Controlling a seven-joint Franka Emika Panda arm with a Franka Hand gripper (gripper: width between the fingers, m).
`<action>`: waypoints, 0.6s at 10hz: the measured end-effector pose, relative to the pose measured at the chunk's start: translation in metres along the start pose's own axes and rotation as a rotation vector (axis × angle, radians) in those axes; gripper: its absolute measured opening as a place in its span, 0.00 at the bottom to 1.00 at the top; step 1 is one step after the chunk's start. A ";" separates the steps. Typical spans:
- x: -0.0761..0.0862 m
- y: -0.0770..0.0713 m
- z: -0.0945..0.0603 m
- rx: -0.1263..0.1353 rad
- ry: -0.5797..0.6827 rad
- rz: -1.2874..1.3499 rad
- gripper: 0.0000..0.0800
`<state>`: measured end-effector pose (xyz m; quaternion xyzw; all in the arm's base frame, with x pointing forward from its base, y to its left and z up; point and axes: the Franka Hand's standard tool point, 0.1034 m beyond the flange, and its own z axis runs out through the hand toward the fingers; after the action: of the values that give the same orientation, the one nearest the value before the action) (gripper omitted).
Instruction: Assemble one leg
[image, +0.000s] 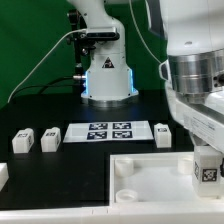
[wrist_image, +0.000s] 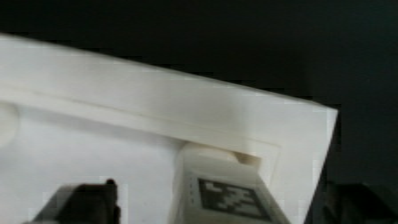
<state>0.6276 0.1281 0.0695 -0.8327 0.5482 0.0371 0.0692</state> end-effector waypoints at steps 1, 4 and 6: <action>0.005 0.001 -0.003 -0.009 0.003 -0.200 0.80; 0.008 0.000 -0.008 -0.017 0.013 -0.578 0.81; 0.009 0.001 -0.008 -0.020 0.013 -0.730 0.81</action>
Offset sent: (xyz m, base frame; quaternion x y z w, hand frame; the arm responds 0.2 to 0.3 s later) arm 0.0000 0.0000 0.0000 0.0000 0.0000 -0.2667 0.9638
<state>0.6304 0.1185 0.0758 -0.9743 0.2150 0.0102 0.0662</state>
